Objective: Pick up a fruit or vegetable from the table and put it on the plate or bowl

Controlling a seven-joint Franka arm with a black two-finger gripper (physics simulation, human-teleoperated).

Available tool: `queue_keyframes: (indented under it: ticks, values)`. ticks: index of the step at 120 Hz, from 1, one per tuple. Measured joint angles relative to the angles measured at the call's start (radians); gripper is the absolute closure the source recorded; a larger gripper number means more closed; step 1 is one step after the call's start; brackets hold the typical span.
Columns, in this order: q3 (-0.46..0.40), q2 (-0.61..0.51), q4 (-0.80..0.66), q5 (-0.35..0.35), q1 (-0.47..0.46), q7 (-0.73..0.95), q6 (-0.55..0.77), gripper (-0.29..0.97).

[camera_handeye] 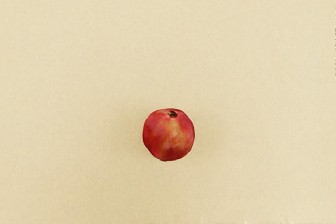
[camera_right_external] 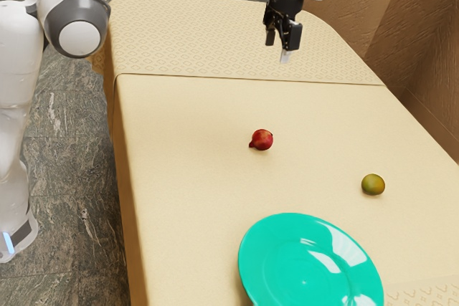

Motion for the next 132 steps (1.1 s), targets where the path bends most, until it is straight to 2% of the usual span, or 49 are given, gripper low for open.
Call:
queue_keyframes:
  ticks: [34,44,58,72,98,119,132]
  values:
    - [-0.003,-0.019,-0.005,0.007,-0.008,0.017,-0.037,0.00]
    - [0.009,-0.020,-0.088,0.010,-0.006,0.023,-0.045,0.00]
    - [0.007,-0.031,-0.259,0.011,-0.028,0.046,0.025,0.00]
    - [0.009,-0.020,-0.323,0.012,-0.034,0.072,0.094,0.00]
    - [0.022,0.009,-0.321,0.024,-0.025,0.115,0.168,0.00]
    - [0.017,0.109,-0.280,-0.008,-0.024,0.151,0.208,0.00]
    - [0.016,0.133,-0.270,-0.031,-0.025,0.172,0.223,0.00]
